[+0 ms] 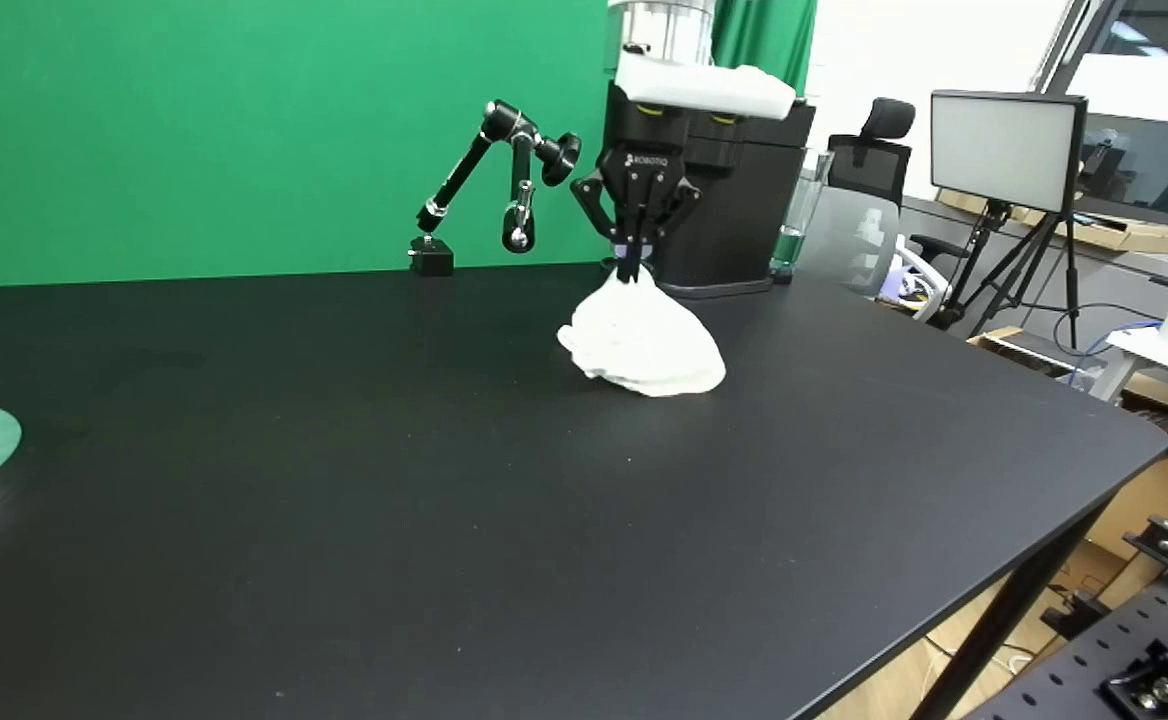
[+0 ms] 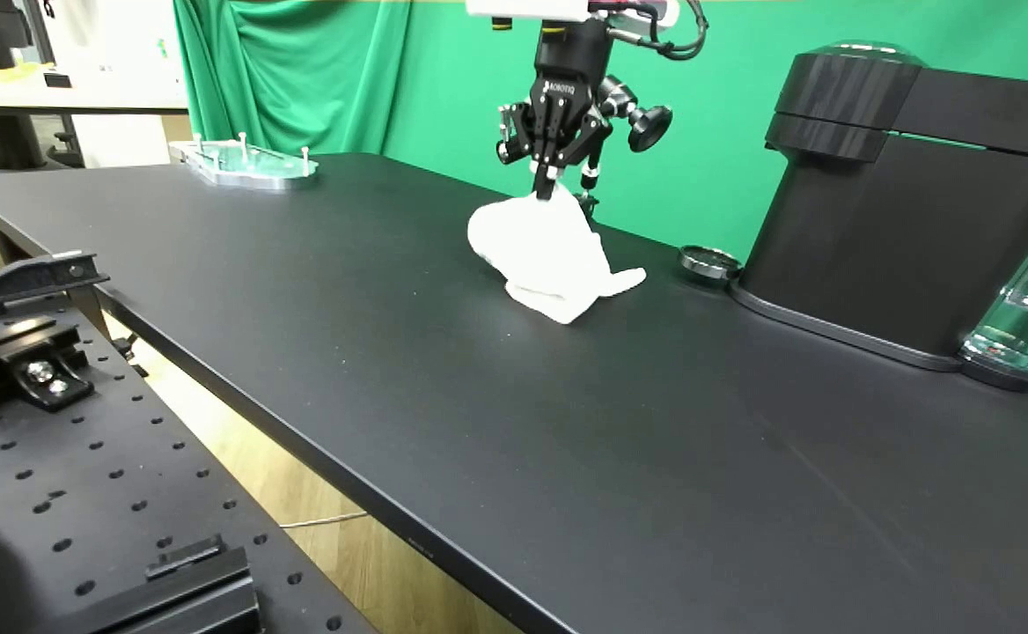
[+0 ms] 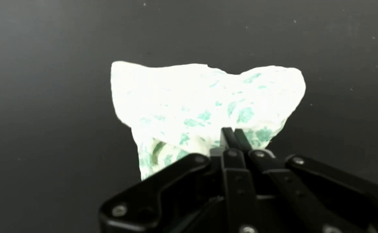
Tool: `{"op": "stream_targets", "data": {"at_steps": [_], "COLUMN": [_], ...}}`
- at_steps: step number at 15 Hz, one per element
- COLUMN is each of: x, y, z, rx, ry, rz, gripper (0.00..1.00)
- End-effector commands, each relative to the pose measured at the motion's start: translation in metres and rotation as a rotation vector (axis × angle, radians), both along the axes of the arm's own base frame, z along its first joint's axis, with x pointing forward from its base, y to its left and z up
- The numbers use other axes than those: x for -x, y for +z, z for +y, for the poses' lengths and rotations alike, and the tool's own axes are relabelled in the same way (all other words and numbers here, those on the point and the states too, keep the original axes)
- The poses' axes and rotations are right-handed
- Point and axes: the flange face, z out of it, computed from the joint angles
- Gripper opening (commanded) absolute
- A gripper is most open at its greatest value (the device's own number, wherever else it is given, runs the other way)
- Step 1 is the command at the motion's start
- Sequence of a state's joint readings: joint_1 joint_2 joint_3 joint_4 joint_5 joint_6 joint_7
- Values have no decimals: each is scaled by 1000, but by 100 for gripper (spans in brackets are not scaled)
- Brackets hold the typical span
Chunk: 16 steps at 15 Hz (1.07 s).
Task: Hang the cloth on the stand
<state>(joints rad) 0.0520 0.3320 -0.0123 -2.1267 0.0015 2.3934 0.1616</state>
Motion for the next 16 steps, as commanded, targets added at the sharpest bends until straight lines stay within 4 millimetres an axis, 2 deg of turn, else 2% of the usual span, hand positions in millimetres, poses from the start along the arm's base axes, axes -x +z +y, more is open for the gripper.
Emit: {"op": "stream_targets", "data": {"at_steps": [1,6,10,13,16], "x": [-20,-29,-31,-36,-41], "y": [44,94,121,135,138], "z": [33,66,83,101,126], "rx": [-1,10,14,10,2], "ry": [-14,-14,0,30,66], "rz": [-53,-164,-229,-271,-282], "gripper": [0,0,0,0,0]}}
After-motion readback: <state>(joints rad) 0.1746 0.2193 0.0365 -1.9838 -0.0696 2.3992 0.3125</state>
